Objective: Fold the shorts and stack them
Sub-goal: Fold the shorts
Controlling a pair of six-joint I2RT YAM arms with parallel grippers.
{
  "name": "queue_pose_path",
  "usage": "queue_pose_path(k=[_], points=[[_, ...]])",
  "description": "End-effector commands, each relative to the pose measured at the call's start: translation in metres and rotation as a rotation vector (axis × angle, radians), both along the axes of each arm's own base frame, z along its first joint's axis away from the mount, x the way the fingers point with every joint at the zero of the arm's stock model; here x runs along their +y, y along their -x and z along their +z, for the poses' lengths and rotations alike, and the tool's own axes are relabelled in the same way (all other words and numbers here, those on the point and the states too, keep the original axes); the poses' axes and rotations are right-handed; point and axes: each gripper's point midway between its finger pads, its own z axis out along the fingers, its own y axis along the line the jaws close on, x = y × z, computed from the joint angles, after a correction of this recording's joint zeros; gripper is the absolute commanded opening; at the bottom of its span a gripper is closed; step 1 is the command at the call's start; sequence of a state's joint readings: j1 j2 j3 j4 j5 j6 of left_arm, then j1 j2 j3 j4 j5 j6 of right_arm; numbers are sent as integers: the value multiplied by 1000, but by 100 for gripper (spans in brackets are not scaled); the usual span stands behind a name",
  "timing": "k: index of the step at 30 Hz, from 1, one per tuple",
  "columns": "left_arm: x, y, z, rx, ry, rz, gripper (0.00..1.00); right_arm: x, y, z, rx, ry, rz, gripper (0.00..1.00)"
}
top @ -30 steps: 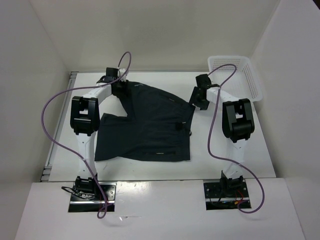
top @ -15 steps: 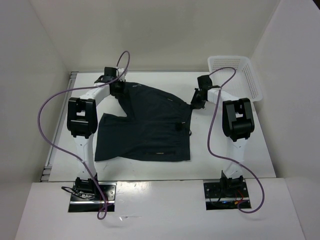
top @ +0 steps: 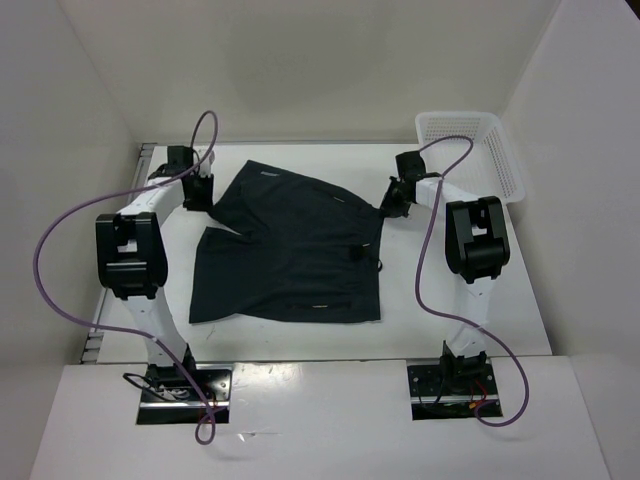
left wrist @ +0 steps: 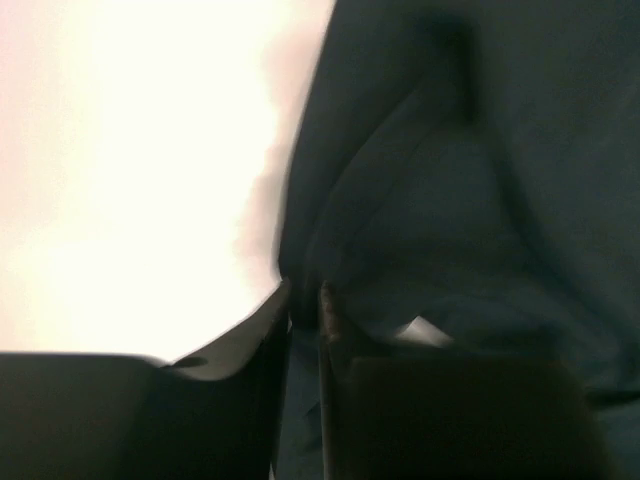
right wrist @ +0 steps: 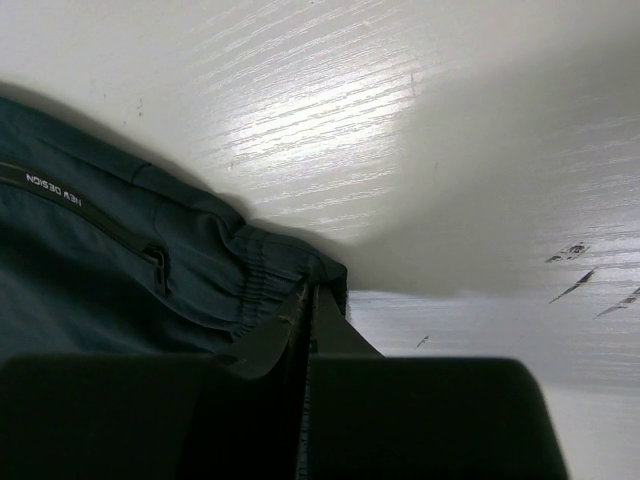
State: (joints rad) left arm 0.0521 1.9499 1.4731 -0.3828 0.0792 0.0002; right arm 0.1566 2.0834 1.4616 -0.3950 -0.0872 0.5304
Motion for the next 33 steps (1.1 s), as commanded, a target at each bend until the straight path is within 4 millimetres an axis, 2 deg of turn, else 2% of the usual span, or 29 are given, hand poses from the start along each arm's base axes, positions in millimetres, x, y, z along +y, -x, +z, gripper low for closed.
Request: queue_pose_path(k=[1, 3, 5, 6, 7, 9, 10, 11, 12, 13, 16, 17, 19, 20, 21, 22, 23, 24, 27, 31, 33], points=[[5, 38, -15, 116, 22, 14, 37, -4, -14, 24, -76, 12, -1, 0], [2, 47, -20, 151, 37, 5, 53, -3, -17, 28, -91, 18, 33, 0], [1, 40, -17, 121, 43, 0, 58, 1, -19, 28, -97, 9, 70, 0], [1, 21, 4, 53, 45, -6, 61, 6, -20, 28, -95, 24, 104, 0], [-2, 10, 15, 19, 56, -17, 62, 6, -21, 32, -100, 31, 116, 0], [-11, -16, 32, -45, 105, -61, 65, 8, -23, 28, -89, 60, 146, 0], [-14, -32, 30, -65, 120, -76, 66, 14, -25, 32, -100, 58, 156, 0], [-14, -54, 51, -133, 120, -87, 66, 11, -22, 26, -81, 74, 161, 0], [-18, -64, 53, -147, 119, -97, 68, 12, -26, 30, -93, 73, 160, 0], [-28, -75, 34, -123, 123, -114, 68, 16, -24, 28, -83, 73, 170, 0], [-46, -107, 27, -140, 131, -153, 69, 20, -23, 27, -87, 84, 197, 0], [-46, -113, 24, -144, 131, -153, 71, 23, -22, 27, -90, 97, 209, 0], [-58, -131, 17, -169, 137, -180, 71, 27, -19, 25, -82, 111, 225, 0], [-57, -138, 15, -183, 129, -175, 72, 30, -19, 28, -86, 123, 237, 0], [-61, -144, 3, -178, 122, -176, 72, 30, -19, 28, -87, 123, 237, 0], [-56, -149, -1, -180, 100, -156, 72, 30, -19, 28, -87, 123, 237, 0], [-59, -160, 10, -221, 87, -156, 73, 30, -21, 27, -90, 127, 245, 0], [-57, -166, -3, -211, 77, -147, 74, 32, -21, 27, -89, 116, 252, 0], [-57, -185, 2, -259, 46, -130, 80, 37, -21, 29, -92, 127, 300, 0], [-53, -196, -5, -278, 0, -94, 83, 42, -23, 29, -89, 138, 327, 0], [-42, -201, -8, -286, -46, -47, 86, 41, -20, 24, -72, 145, 337, 0]])
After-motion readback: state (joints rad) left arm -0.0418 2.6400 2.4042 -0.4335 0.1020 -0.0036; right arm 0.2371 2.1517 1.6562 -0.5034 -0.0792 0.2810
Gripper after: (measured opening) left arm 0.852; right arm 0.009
